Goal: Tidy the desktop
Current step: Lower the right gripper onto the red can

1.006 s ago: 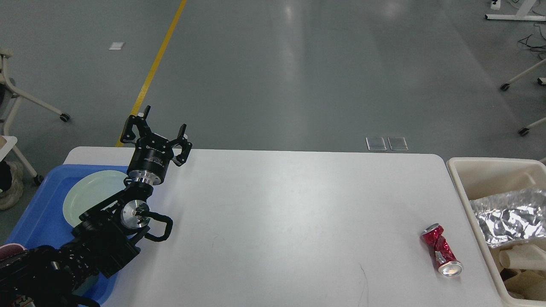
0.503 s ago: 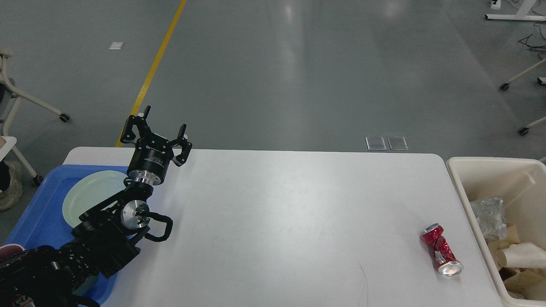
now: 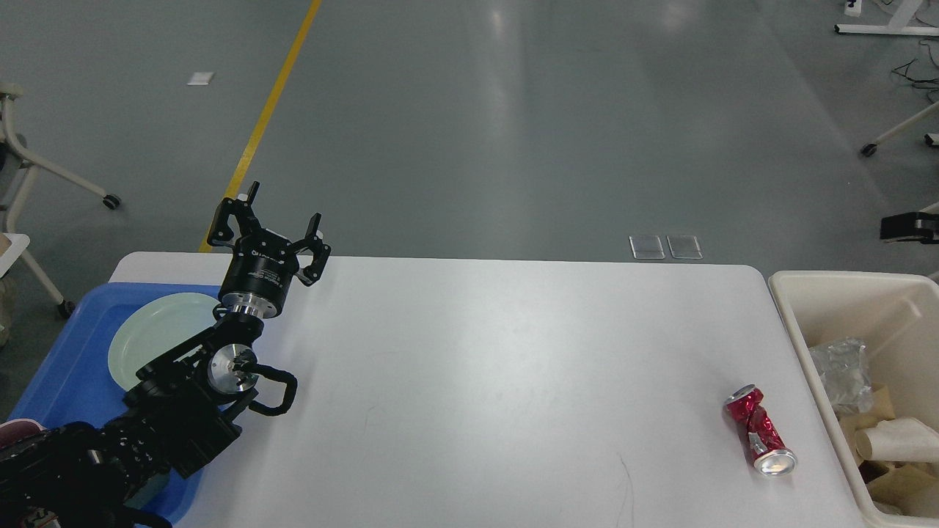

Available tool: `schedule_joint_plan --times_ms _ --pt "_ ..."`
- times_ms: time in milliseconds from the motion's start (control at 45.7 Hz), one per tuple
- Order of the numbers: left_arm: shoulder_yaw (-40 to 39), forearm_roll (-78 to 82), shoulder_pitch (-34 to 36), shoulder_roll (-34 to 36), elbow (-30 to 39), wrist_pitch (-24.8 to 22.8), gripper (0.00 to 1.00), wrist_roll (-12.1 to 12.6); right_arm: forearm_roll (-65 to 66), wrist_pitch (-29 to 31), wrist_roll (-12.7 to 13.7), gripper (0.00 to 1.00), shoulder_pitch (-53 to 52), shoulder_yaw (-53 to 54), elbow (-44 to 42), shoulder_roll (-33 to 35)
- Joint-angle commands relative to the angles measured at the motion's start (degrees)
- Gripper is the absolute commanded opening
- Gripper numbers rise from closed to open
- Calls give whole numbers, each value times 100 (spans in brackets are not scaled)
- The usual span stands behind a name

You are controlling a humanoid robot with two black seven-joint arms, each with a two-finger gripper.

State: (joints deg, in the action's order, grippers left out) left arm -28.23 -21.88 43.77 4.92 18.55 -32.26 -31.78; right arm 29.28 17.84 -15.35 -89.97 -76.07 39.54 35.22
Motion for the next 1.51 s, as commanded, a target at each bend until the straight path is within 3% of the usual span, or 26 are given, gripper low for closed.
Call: schedule_joint_plan --times_ms 0,153,306,656,1138,1488 --pt "2 0 0 0 0 0 97 -3 841 9 5 100 -188 -22 598 -278" --pt "-7 0 0 0 0 0 97 5 1475 219 5 100 -504 -48 1248 -639" --pt "2 0 0 0 0 0 97 5 1528 835 5 100 -759 31 1503 -1096" --pt "2 0 0 0 0 0 97 5 1502 853 76 100 -127 417 1662 -1738" --pt "2 0 0 0 0 0 97 -3 1432 659 84 100 1622 1507 731 -1773" --pt "2 0 0 0 0 0 97 5 1432 668 40 100 2299 1578 -359 -1694"
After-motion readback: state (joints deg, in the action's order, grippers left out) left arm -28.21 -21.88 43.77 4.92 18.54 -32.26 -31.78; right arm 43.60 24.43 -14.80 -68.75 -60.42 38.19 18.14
